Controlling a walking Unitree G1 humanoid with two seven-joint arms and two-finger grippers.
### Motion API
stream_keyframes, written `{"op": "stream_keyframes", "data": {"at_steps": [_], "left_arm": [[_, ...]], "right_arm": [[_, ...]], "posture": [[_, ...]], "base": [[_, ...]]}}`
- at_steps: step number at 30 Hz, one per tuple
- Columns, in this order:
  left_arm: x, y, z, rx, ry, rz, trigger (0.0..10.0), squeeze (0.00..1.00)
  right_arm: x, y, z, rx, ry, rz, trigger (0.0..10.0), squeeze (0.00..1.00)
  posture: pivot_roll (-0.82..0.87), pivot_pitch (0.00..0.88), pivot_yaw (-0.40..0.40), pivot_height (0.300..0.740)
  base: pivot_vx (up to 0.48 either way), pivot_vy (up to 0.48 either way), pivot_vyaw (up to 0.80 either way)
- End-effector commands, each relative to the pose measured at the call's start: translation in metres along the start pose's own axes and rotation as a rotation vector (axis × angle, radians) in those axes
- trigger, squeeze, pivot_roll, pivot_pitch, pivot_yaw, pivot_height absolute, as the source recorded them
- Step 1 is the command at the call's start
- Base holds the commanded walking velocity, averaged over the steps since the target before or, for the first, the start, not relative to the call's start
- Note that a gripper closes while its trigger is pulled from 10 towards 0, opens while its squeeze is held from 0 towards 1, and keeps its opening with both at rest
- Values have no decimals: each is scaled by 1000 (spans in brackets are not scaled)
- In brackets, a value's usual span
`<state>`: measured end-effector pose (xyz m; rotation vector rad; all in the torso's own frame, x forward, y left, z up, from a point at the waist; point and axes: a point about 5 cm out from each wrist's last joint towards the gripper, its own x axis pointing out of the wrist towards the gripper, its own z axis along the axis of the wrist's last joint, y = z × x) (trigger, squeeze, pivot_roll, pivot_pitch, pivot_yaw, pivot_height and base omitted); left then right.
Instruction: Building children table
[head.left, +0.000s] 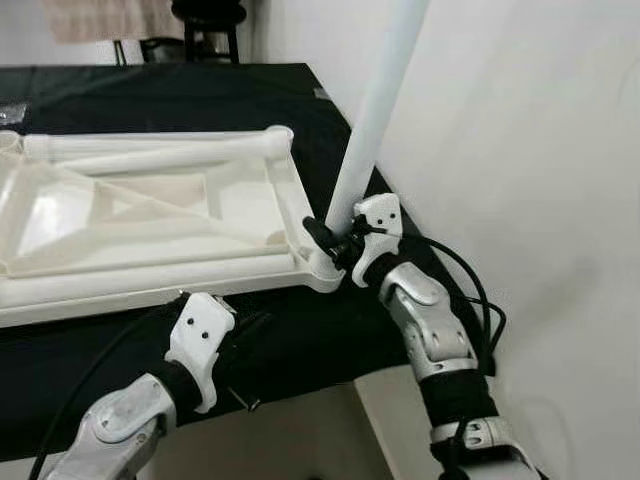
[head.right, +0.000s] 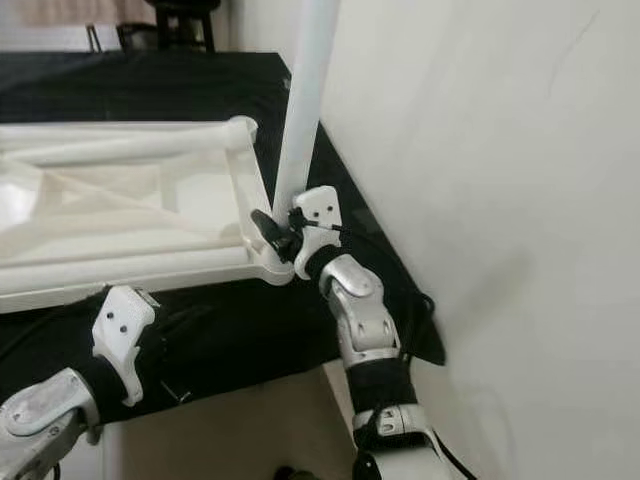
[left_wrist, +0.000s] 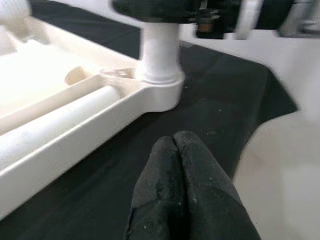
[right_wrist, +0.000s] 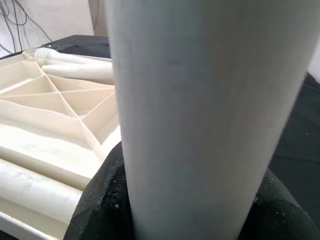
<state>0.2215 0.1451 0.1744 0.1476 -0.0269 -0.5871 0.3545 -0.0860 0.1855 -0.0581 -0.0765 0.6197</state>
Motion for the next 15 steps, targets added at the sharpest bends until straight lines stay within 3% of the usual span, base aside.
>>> {"op": "stream_keyframes", "data": {"at_steps": [1, 3, 7, 9, 10, 11, 15], "left_arm": [[-1, 2, -1, 1, 3, 6, 10000, 0], [2, 1, 2, -7, -15, -5, 10000, 0], [3, -1, 1, -7, -12, -15, 10000, 0], [4, -4, 0, -8, -10, -21, 10000, 0], [4, -4, 0, -8, -10, -21, 10000, 0], [4, -4, 0, -7, -12, -20, 10000, 0], [5, -3, 1, -3, -18, -8, 10000, 0]], "right_arm": [[-10, 13, -51, 2, 233, 95, 10000, 1000], [-6, 26, -37, 13, 154, 235, 10000, 1000], [-4, 31, -24, -1, 100, 317, 10000, 1000], [0, 30, -8, -28, 55, 419, 10000, 141], [0, 30, -8, -28, 55, 419, 10000, 141], [2, 28, -1, -72, 37, 487, 10000, 0], [8, 21, 12, -165, 34, 670, 10000, 0]], "posture": [[75, 223, -147, 740], [77, 222, -145, 740], [78, 219, -145, 740], [84, 215, -151, 740], [84, 215, -151, 740], [87, 213, -158, 740], [98, 212, -167, 740]], "base": [[0, 0, 0], [0, 0, 0], [0, 0, 0], [0, 0, 0], [0, 0, 0], [0, 0, 0], [0, 0, 0]]}}
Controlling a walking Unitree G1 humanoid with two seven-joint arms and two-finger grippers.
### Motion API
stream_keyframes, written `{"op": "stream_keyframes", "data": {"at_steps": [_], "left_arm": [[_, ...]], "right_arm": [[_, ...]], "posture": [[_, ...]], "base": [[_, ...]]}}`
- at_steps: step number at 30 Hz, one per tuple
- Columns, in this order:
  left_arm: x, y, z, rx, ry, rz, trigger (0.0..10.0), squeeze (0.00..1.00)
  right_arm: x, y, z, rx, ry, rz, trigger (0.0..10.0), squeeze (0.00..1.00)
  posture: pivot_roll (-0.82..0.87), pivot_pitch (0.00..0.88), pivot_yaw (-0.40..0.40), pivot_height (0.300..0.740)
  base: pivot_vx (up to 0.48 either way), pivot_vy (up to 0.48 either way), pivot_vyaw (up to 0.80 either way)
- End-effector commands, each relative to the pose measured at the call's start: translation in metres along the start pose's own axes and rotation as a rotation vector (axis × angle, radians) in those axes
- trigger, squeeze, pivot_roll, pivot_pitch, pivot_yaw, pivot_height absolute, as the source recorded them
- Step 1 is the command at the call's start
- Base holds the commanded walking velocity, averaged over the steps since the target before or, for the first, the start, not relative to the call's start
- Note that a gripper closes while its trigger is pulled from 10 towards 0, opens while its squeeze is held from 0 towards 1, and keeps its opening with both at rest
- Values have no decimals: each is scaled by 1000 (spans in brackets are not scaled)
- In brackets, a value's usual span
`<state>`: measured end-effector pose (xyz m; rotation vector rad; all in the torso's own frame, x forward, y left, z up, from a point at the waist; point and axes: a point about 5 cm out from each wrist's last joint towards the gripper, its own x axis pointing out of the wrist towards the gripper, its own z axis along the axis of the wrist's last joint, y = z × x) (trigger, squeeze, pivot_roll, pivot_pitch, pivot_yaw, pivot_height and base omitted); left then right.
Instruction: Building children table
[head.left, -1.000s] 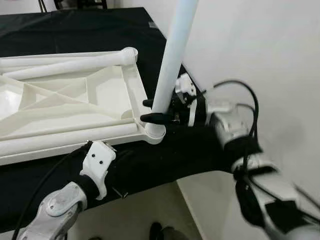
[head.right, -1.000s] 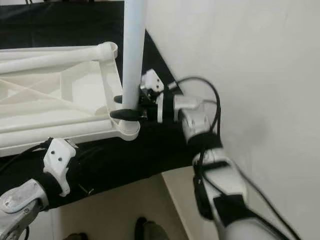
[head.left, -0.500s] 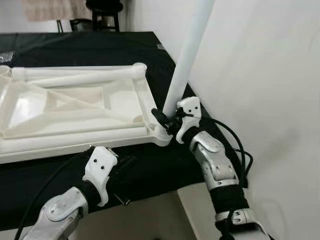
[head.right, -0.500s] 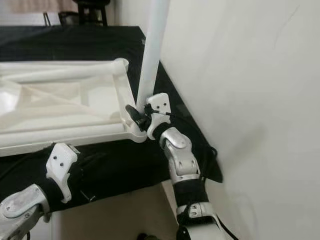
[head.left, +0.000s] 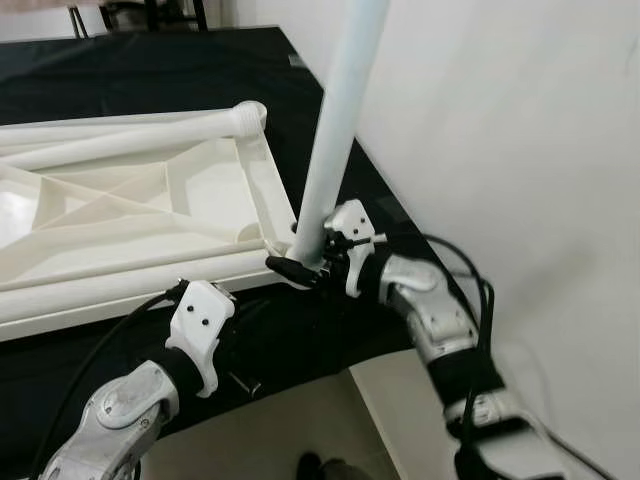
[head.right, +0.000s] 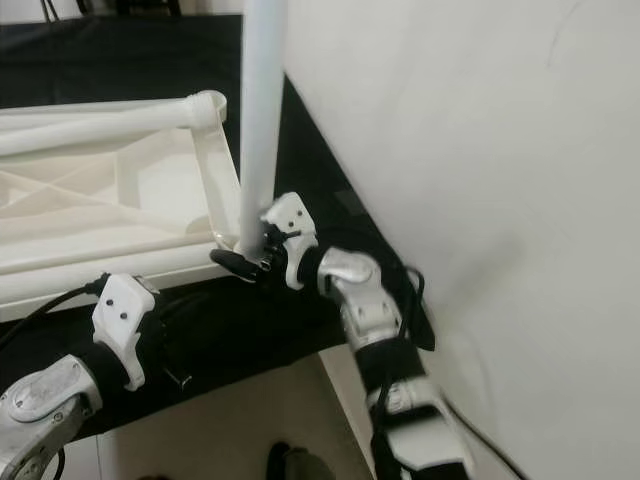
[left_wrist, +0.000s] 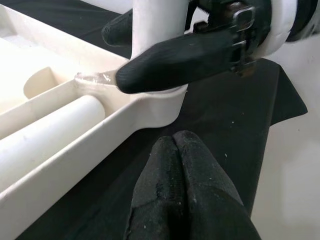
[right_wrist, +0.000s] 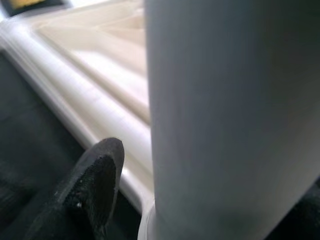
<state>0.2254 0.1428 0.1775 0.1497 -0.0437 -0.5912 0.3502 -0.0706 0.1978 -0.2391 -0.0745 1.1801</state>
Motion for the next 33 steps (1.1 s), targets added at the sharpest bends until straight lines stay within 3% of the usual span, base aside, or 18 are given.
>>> {"op": "stream_keyframes", "data": {"at_steps": [1, 5, 7, 8, 10, 11, 18, 22, 26, 27, 28, 29, 30, 31, 32, 33], "left_arm": [[0, -4, -1, -9, -4, -3, 10000, 0], [1, -4, -1, -9, -8, 0, 10000, 0], [1, -5, 0, -9, -10, 0, 10000, 0], [1, -5, 0, -10, -10, 0, 10000, 0], [1, -5, 0, -10, -10, 0, 10000, 0], [1, -6, 0, -10, -10, 1, 10000, 0], [2, -8, 0, -11, -12, -1, 10000, 0], [3, -8, 0, -7, -9, -2, 10000, 0], [2, -6, 0, -3, -10, 5, 10000, 0], [1, -4, -1, -2, -8, 11, 10000, 0], [1, -4, -1, -2, -8, 11, 10000, 0], [-1, -3, -1, -1, -5, 14, 10000, 0], [-2, -1, -1, -1, -2, 14, 10000, 0], [-3, -1, -1, -1, -1, 14, 10000, 0], [-3, -1, -1, -1, -1, 14, 10000, 0], [-2, -1, -1, -3, 0, 11, 10000, 0]], "right_arm": [[4, 0, 3, -39, 14, 133, 10000, 0], [2, -13, 15, -53, 8, 171, 10000, 0], [0, -20, 25, -32, -21, 194, 9490, 0], [-1, -24, 29, -24, -33, 206, 4588, 0], [-1, -24, 29, -24, -33, 206, 4588, 0], [-1, -26, 33, -20, -38, 211, 0, 0], [-4, -35, 42, -39, -49, 273, 0, 0], [-8, -34, 30, -51, -9, 267, 0, 0], [-12, -33, 15, -78, 44, 180, 0, 0], [-12, -33, 3, -12, 40, 23, 0, 0], [-12, -33, 3, -12, 40, 23, 0, 0], [-13, -33, -10, 52, 38, -170, 0, 0], [-18, -28, -35, 166, 88, -521, 0, 0], [-29, -22, -53, 237, 147, -770, 0, 0], [-29, -22, -53, 237, 147, -770, 0, 0], [-24, 7, -69, 241, 192, -739, 0, 0]], "posture": [[102, 210, -172, 740], [103, 210, -176, 740], [103, 211, -176, 740], [105, 212, -178, 740], [105, 212, -178, 740], [105, 212, -178, 740], [102, 215, -175, 740], [83, 210, -178, 740], [80, 213, -186, 740], [63, 225, -185, 740], [63, 225, -185, 740], [62, 226, -183, 740], [44, 238, -162, 740], [44, 238, -162, 740], [44, 238, -162, 740], [55, 241, -161, 740]], "base": [[0, 0, 0], [0, 0, 0], [0, 0, 0], [0, 0, 0], [0, 0, 0], [0, 0, 0], [0, 0, 0], [0, 0, 0], [0, 0, 0], [0, 0, 0], [0, 0, 0], [0, 0, 0], [0, 0, 0], [0, 0, 0], [0, 0, 0], [0, 0, 0]]}}
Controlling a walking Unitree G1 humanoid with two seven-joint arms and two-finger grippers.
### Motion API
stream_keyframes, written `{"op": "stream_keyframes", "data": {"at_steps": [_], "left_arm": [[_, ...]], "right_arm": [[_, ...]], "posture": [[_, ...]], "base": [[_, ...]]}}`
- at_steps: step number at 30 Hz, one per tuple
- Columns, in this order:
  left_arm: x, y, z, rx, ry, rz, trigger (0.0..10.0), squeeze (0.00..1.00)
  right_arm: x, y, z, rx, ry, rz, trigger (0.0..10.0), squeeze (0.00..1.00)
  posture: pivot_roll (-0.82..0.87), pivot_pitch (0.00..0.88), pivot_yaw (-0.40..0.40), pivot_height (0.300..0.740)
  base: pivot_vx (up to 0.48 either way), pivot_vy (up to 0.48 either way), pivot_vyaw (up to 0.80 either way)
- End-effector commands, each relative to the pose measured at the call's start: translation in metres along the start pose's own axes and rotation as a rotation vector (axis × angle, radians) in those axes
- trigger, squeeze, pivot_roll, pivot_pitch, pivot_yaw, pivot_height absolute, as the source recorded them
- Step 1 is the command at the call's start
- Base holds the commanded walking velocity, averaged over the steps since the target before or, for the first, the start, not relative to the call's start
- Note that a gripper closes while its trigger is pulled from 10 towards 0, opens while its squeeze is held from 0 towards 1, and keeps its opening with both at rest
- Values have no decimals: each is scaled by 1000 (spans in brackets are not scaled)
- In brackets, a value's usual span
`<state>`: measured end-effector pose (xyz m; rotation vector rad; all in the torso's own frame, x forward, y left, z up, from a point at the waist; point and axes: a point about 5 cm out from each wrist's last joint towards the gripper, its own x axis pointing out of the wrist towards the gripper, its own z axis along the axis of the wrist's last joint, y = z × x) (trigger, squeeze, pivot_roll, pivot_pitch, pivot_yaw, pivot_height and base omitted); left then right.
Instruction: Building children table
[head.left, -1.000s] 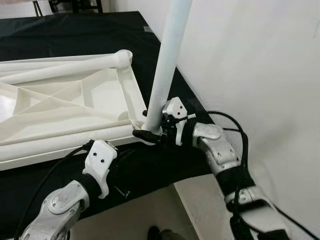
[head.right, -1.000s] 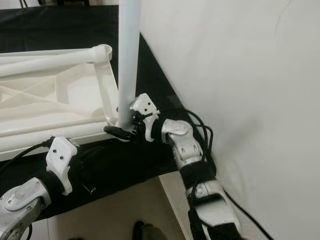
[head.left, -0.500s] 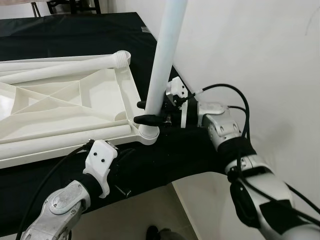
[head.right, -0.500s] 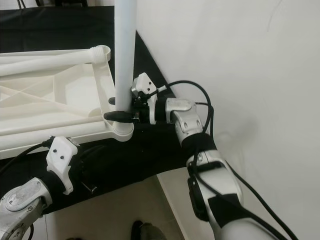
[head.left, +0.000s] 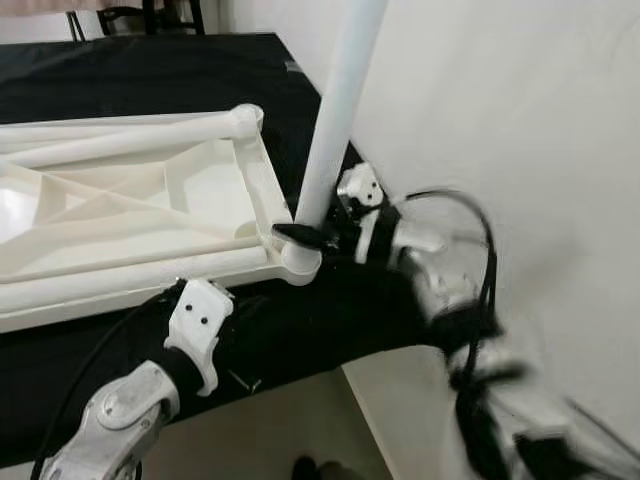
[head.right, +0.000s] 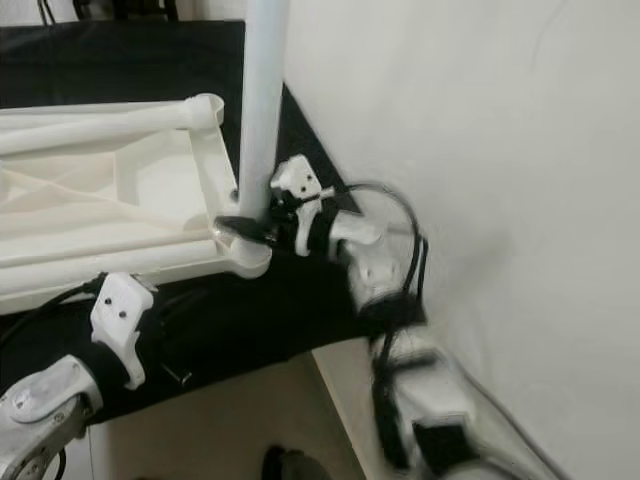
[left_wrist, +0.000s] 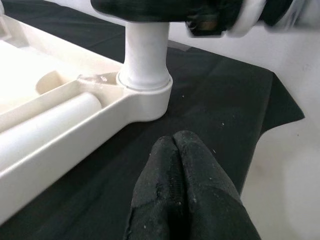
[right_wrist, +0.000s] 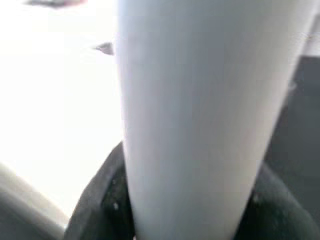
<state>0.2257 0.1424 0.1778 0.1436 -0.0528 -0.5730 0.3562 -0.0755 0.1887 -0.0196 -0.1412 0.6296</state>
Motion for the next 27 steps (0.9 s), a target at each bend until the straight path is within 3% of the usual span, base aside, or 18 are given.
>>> {"op": "stream_keyframes", "data": {"at_steps": [1, 2, 3, 4, 9, 10, 11, 13, 14, 15, 16, 17, 18, 19, 20, 21, 24, 27], "left_arm": [[-2, -1, -1, -2, 8, -10, 10000, 0], [-1, -1, -1, -8, 5, -14, 10000, 0], [-1, -1, -1, -8, 5, -14, 10000, 0], [0, -3, -2, -12, 4, -20, 10000, 0], [2, -4, -3, 1, 12, -26, 10000, 0], [2, -4, -3, -1, 9, -25, 10000, 0], [1, -4, -3, 4, 12, -23, 10000, 0], [1, -3, -4, 7, 15, -22, 10000, 0], [1, -3, -3, 7, 14, -20, 10000, 0], [2, -3, -3, 6, 12, -20, 10000, 0], [2, -3, -3, 6, 12, -20, 10000, 0], [2, -3, -4, 10, 20, -16, 10000, 0], [2, -3, -5, 12, 24, -15, 10000, 0], [2, -3, -5, 12, 24, -15, 10000, 0], [2, -3, -5, 12, 25, -15, 10000, 0], [2, -3, -5, 12, 24, -14, 10000, 0], [2, -3, -4, 12, 22, -11, 10000, 0], [1, -3, -4, 13, 22, -8, 10000, 0]], "right_arm": [[-37, 8, -65, 0, 312, -136, 0, 0], [-29, 12, -57, -41, 262, -57, 0, 0], [-29, 12, -57, -41, 262, -57, 0, 0], [-18, 4, -50, -61, 242, -24, 0, 0], [-17, 3, -56, -18, 274, -13, 0, 0], [-17, 4, -55, -12, 283, -9, 6941, 0], [-15, 5, -51, 1, 261, 28, 10000, 0], [-16, 9, -47, 8, 253, 30, 10000, 0], [-14, 14, -39, 12, 234, 100, 10000, 1000], [-14, 21, -31, 11, 217, 177, 10000, 1000], [-14, 21, -31, 11, 217, 177, 10000, 1000], [-9, 26, -10, -23, 155, 400, 10000, 1000], [-7, 26, -1, -36, 125, 493, 10000, 541], [-7, 26, -1, -36, 125, 493, 10000, 541], [-5, 24, 6, -50, 107, 568, 10000, 43], [-4, 21, 12, -84, 101, 652, 10000, 0], [0, 13, 26, -170, 109, 819, 10000, 0], [2, 9, 33, -199, 114, 883, 10000, 0]], "posture": [[55, 241, -161, 740], [38, 218, -147, 740], [38, 218, -147, 740], [51, 216, -153, 740], [56, 213, -154, 740], [59, 209, -155, 740], [60, 206, -153, 740], [60, 206, -153, 740], [63, 204, -150, 740], [63, 204, -150, 740], [63, 204, -150, 740], [69, 203, -147, 740], [70, 201, -148, 740], [70, 201, -148, 740], [70, 201, -148, 740], [77, 204, -152, 740], [80, 207, -156, 740], [83, 208, -157, 740]], "base": [[0, 0, 0], [0, 0, 0], [0, 0, 0], [0, 0, 0], [0, 0, 0], [0, 0, 0], [0, 0, 0], [0, 0, 0], [0, 0, 0], [0, 0, 0], [0, 0, 0], [0, 0, 0], [0, 0, 0], [0, 0, 0], [0, 0, 0], [0, 0, 0], [0, 0, 0], [0, 0, 0]]}}
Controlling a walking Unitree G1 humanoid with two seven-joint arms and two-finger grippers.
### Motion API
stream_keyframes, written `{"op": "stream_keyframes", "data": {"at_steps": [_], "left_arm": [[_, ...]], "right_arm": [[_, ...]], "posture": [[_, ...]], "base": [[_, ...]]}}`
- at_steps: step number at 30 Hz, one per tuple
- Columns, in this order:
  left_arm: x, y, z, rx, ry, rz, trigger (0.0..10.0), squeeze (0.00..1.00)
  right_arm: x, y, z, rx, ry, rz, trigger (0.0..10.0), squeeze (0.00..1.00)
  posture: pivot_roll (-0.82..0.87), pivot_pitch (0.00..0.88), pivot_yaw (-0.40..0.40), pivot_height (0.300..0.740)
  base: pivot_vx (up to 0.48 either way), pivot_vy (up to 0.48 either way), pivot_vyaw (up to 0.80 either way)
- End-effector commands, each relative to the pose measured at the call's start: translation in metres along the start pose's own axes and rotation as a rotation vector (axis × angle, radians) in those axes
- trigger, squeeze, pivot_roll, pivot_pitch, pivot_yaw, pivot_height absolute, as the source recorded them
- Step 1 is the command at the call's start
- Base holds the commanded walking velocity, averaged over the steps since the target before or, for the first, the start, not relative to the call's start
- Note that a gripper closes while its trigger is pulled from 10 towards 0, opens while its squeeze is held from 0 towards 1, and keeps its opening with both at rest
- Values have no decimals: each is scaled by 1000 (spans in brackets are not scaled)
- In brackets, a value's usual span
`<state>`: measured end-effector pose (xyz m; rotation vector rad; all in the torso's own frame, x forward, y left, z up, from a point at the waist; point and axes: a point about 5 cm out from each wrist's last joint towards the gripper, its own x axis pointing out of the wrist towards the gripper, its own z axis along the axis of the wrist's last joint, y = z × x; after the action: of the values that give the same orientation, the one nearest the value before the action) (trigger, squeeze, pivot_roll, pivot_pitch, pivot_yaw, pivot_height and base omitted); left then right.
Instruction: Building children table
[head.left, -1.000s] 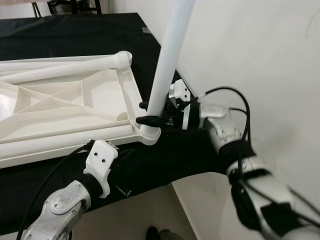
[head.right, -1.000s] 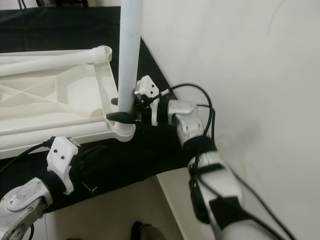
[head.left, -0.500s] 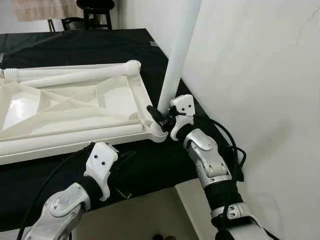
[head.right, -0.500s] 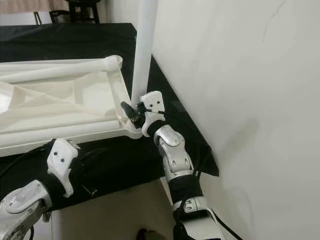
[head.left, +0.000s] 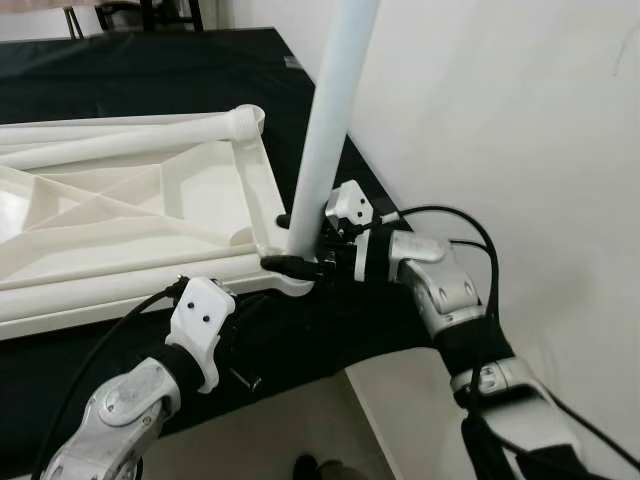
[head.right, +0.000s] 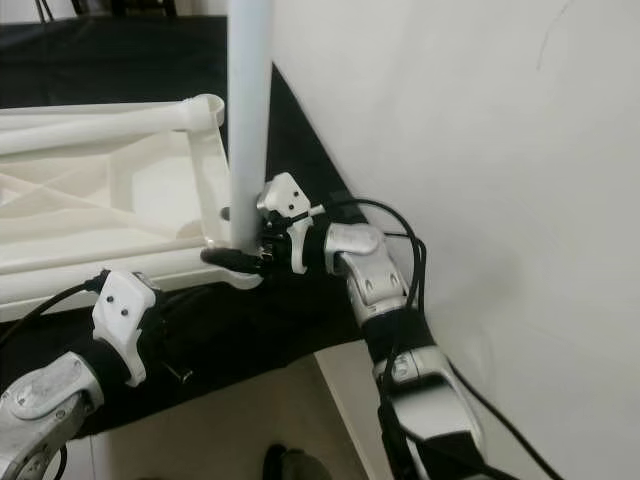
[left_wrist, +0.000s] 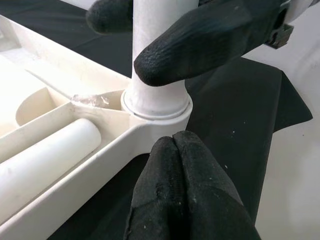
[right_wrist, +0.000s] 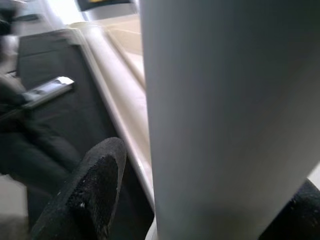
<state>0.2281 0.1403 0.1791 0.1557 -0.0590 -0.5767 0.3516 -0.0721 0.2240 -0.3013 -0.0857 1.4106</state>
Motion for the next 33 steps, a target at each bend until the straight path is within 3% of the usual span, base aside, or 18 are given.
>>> {"op": "stream_keyframes", "data": {"at_steps": [1, 8, 9, 18, 23, 24, 25, 27, 28, 30, 31, 32, 33], "left_arm": [[-2, -3, -5, 0, 25, -4, 10000, 0], [-2, -3, -4, 2, 24, -1, 10000, 0], [-2, -3, -4, 2, 23, 1, 10000, 0], [-2, -4, -3, 0, 21, 2, 10000, 0], [-2, -5, -4, -4, 22, -4, 10000, 0], [-3, -4, -4, -5, 23, -4, 10000, 0], [-3, -4, -4, -5, 23, -4, 10000, 0], [-4, -3, -4, -4, 27, -3, 10000, 0], [-4, -3, -4, -4, 27, -3, 10000, 0], [-6, -1, -3, -4, 29, -3, 10000, 0], [-6, 0, -4, -3, 34, -5, 10000, 0], [-6, 0, -4, -3, 34, -5, 10000, 0], [-6, 0, -5, -2, 37, -5, 10000, 0]], "right_arm": [[4, 5, -2, -13, 6, 81, 10000, 0], [1, -4, 12, -8, 23, 200, 10000, 0], [1, -5, 13, 4, 23, 212, 0, 0], [-5, -11, 9, 24, 3, 192, 0, 0], [-14, -15, 3, 11, -6, 73, 0, 0], [-17, -19, -7, 29, 14, -145, 0, 0], [-17, -19, -7, 29, 14, -145, 0, 0], [-12, -18, -22, 85, 32, -407, 0, 0], [-12, -18, -22, 85, 32, -407, 0, 0], [1, 19, -56, 201, 79, -786, 0, 0], [13, 39, -66, 244, 103, -775, 0, 0], [13, 39, -66, 244, 103, -775, 0, 0], [22, 52, -70, 268, 113, -728, 0, 0]], "posture": [[83, 208, -157, 740], [96, 216, -162, 740], [97, 217, -164, 740], [87, 221, -160, 740], [82, 225, -158, 740], [81, 227, -161, 740], [81, 227, -161, 740], [83, 227, -164, 740], [83, 227, -164, 740], [79, 243, -145, 740], [78, 240, -129, 740], [78, 240, -129, 740], [78, 240, -129, 740]], "base": [[0, 0, 0], [0, 0, 0], [0, 0, 0], [0, 0, 0], [0, 0, 0], [0, 0, 0], [0, 0, 0], [0, 0, 0], [0, 0, 0], [0, 0, 0], [0, 0, 0], [0, 0, 0], [0, 0, 0]]}}
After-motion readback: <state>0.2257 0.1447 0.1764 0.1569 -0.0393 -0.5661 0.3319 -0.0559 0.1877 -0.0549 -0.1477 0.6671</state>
